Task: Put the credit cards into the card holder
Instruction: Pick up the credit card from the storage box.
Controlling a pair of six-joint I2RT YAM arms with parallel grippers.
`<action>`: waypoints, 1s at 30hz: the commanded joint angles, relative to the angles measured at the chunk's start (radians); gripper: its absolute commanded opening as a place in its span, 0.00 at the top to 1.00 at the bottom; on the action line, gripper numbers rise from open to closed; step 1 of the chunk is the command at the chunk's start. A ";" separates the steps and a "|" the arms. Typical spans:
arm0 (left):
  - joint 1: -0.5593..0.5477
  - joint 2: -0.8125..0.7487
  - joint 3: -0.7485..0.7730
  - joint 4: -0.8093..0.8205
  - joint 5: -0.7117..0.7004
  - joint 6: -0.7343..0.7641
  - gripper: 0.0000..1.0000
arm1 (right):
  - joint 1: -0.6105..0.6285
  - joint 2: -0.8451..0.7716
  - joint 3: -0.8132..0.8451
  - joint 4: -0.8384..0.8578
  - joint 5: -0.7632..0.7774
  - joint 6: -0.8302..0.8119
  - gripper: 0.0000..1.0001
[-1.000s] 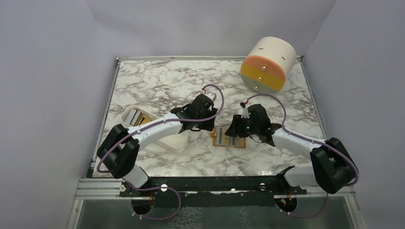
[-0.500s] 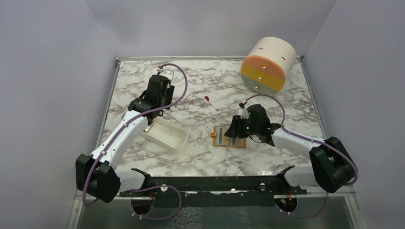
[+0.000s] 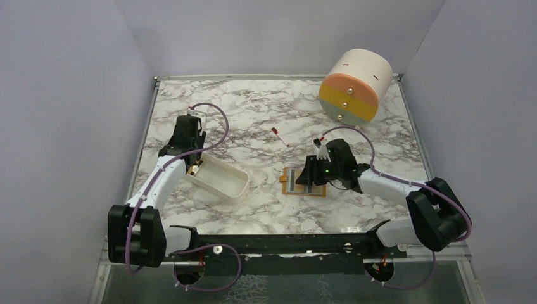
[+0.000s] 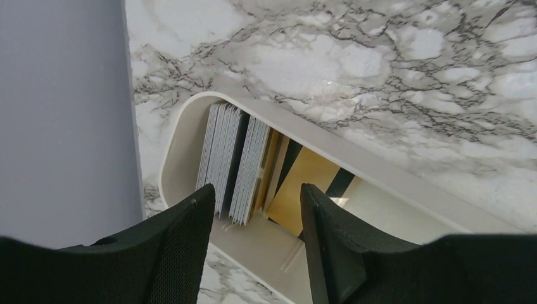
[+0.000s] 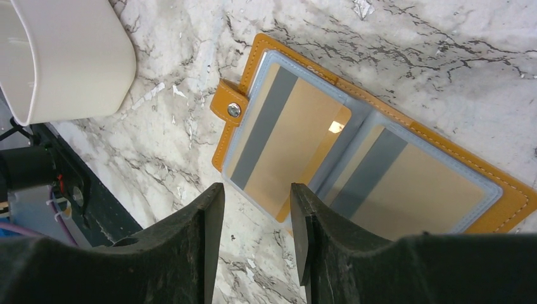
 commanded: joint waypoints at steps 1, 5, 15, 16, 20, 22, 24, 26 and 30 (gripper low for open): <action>0.051 0.015 -0.081 0.178 -0.040 0.065 0.45 | 0.004 0.008 0.021 0.028 -0.046 -0.033 0.57; 0.085 0.061 -0.119 0.214 -0.038 0.095 0.44 | 0.003 0.008 0.022 0.025 -0.044 -0.037 0.57; 0.102 0.158 -0.106 0.272 -0.110 0.158 0.44 | 0.003 0.008 0.004 0.050 -0.058 -0.013 0.57; 0.102 0.164 -0.106 0.274 -0.115 0.162 0.44 | 0.003 0.006 0.004 0.048 -0.055 -0.014 0.57; 0.102 0.174 -0.102 0.270 -0.129 0.170 0.49 | 0.003 -0.007 0.006 0.035 -0.041 -0.018 0.57; 0.102 0.167 -0.097 0.271 -0.143 0.180 0.51 | 0.003 -0.009 0.005 0.034 -0.037 -0.019 0.57; 0.102 0.163 -0.093 0.274 -0.158 0.188 0.52 | 0.003 -0.011 0.003 0.034 -0.036 -0.019 0.57; 0.103 0.163 -0.090 0.277 -0.164 0.190 0.54 | 0.003 -0.010 0.000 0.034 -0.036 -0.020 0.57; 0.102 0.167 -0.093 0.274 -0.171 0.197 0.58 | 0.003 -0.009 -0.003 0.031 -0.034 -0.021 0.57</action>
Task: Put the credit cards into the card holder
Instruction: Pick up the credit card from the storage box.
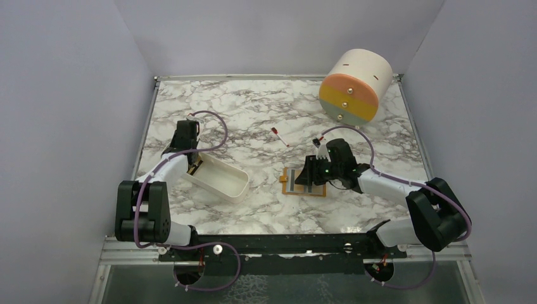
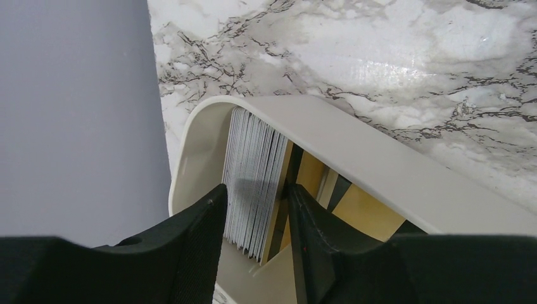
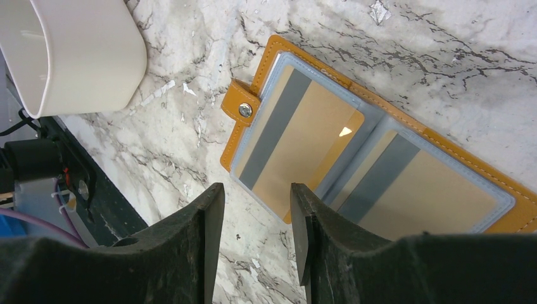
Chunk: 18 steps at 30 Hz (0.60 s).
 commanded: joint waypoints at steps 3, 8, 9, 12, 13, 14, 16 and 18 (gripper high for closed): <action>0.009 -0.004 0.031 0.022 -0.054 0.025 0.61 | 0.003 -0.013 -0.003 0.008 0.008 -0.011 0.57; 0.009 0.004 0.039 0.013 -0.044 0.027 0.65 | 0.002 -0.010 0.002 -0.001 0.014 -0.019 0.57; 0.009 0.008 0.041 0.009 -0.044 0.027 0.67 | 0.003 -0.011 0.004 -0.002 0.014 -0.019 0.57; 0.008 0.016 0.054 -0.011 -0.034 0.021 0.69 | 0.002 -0.018 0.005 -0.006 0.015 -0.022 0.57; 0.008 0.016 0.056 -0.013 -0.032 0.021 0.70 | 0.001 -0.020 0.004 -0.005 0.015 -0.022 0.57; 0.008 0.015 0.058 -0.016 -0.030 0.022 0.71 | 0.002 -0.023 0.003 -0.004 0.016 -0.022 0.57; 0.008 0.014 0.059 -0.021 -0.030 0.022 0.73 | 0.003 -0.023 0.004 -0.006 0.013 -0.021 0.57; 0.008 0.015 0.064 -0.031 -0.025 0.019 0.77 | 0.002 -0.025 0.005 -0.008 0.012 -0.022 0.57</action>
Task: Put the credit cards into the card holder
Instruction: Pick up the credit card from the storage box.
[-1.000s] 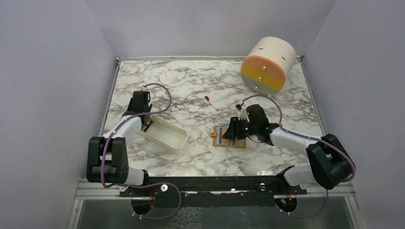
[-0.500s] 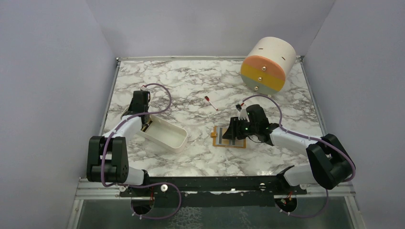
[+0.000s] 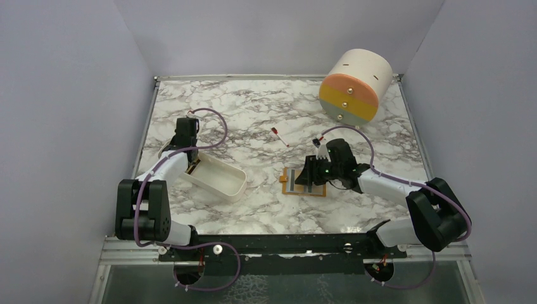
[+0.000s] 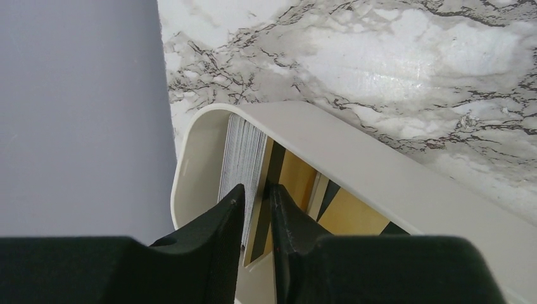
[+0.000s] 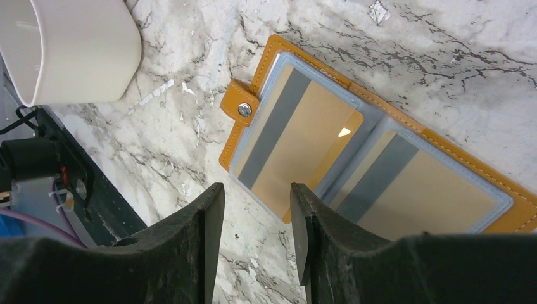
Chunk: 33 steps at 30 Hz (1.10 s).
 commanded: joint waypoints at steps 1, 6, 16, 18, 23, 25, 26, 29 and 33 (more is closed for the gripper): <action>0.008 0.003 0.037 -0.027 -0.013 0.006 0.81 | 0.002 -0.025 0.006 -0.008 0.011 -0.015 0.57; 0.007 -0.013 0.033 -0.054 0.017 -0.022 1.00 | 0.002 -0.036 -0.001 -0.014 0.002 -0.016 0.57; 0.008 -0.116 0.084 -0.191 0.167 -0.164 1.00 | 0.002 -0.113 0.013 -0.091 0.027 -0.019 0.57; 0.007 -0.144 0.096 -0.215 0.179 -0.198 1.00 | 0.002 -0.131 0.022 -0.125 0.054 -0.023 0.57; 0.008 -0.212 0.121 -0.254 0.189 -0.291 1.00 | 0.001 -0.152 0.043 -0.204 0.173 -0.032 0.57; 0.008 -0.236 0.146 -0.266 0.222 -0.358 1.00 | -0.005 -0.143 0.061 -0.230 0.193 -0.035 0.57; 0.008 -0.235 0.169 -0.282 0.240 -0.381 1.00 | -0.007 -0.135 0.073 -0.245 0.205 -0.035 0.57; 0.007 -0.231 0.233 -0.329 0.281 -0.412 1.00 | -0.010 -0.116 0.107 -0.288 0.247 -0.026 0.57; 0.008 -0.253 0.271 -0.357 0.390 -0.453 1.00 | -0.012 -0.105 0.131 -0.324 0.286 -0.004 0.57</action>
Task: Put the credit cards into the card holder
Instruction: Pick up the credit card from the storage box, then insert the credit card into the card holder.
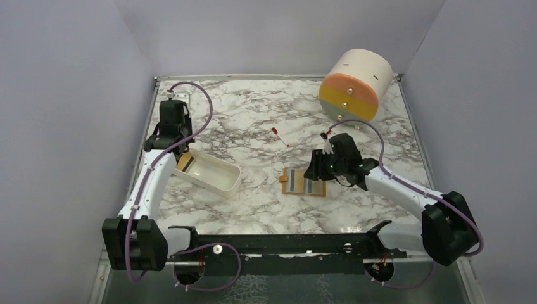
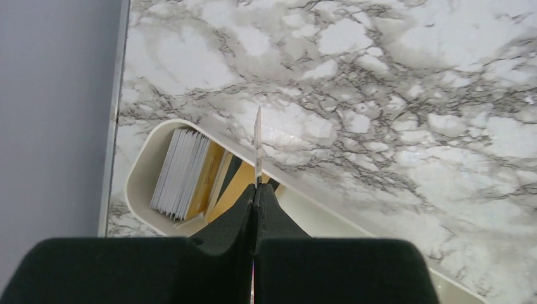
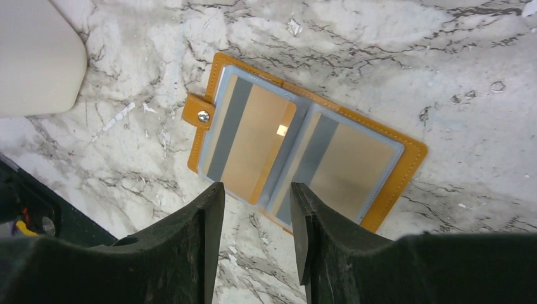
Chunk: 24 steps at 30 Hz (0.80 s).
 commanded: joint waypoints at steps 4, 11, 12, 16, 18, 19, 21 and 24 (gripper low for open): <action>0.002 -0.064 0.054 -0.050 0.329 -0.147 1.00 | -0.015 0.021 0.054 -0.096 0.165 0.035 0.57; 0.003 -0.052 0.056 -0.041 0.605 -0.228 1.00 | -0.047 0.074 0.058 -0.128 0.226 0.033 0.60; 0.004 -0.051 0.051 -0.035 0.646 -0.245 1.00 | -0.050 0.073 0.054 -0.131 0.227 0.035 0.60; 0.001 -0.049 0.013 0.013 0.802 -0.314 1.00 | -0.072 0.076 0.019 -0.106 0.206 0.026 0.60; -0.004 -0.049 -0.006 0.039 0.856 -0.358 1.00 | -0.079 0.094 0.007 -0.092 0.192 0.025 0.59; -0.013 -0.052 -0.015 0.054 0.874 -0.383 1.00 | -0.079 0.104 0.003 -0.085 0.188 0.027 0.59; -0.030 -0.059 -0.028 0.070 0.888 -0.430 1.00 | -0.081 0.124 -0.004 -0.066 0.163 0.031 0.59; -0.056 -0.071 -0.048 0.091 0.888 -0.487 1.00 | -0.081 0.138 -0.017 -0.031 0.110 0.035 0.60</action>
